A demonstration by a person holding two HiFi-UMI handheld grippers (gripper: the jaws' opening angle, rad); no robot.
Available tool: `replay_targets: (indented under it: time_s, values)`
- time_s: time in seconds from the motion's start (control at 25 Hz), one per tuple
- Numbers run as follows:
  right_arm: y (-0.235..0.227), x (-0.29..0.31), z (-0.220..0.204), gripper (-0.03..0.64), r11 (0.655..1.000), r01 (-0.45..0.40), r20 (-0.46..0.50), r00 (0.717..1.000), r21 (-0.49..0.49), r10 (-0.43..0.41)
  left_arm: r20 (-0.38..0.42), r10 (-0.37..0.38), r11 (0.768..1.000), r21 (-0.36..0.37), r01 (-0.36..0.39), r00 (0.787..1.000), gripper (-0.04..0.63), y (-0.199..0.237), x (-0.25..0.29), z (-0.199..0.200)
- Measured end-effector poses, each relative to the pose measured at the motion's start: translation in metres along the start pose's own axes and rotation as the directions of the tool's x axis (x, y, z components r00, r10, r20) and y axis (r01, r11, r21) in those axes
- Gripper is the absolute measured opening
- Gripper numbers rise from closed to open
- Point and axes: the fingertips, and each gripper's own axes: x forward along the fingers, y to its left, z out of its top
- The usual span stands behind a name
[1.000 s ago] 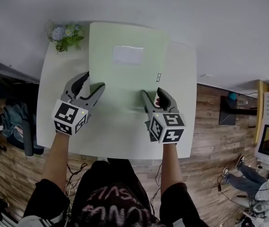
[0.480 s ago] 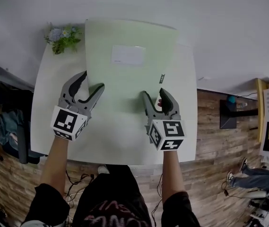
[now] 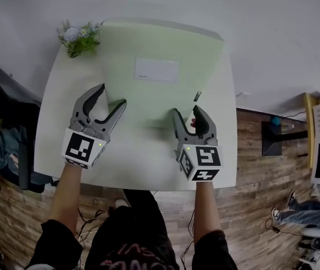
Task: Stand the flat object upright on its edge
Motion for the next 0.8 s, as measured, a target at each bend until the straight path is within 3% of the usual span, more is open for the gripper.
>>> replay_targets:
  time_s: [0.8]
  values:
    - [0.018,-0.031,-0.017,0.239,0.999,0.022,0.013,1.0,-0.028,-0.022,0.009,0.005,0.999,0.032,-0.005,1.0,0.268,-0.02,-0.037,-0.003]
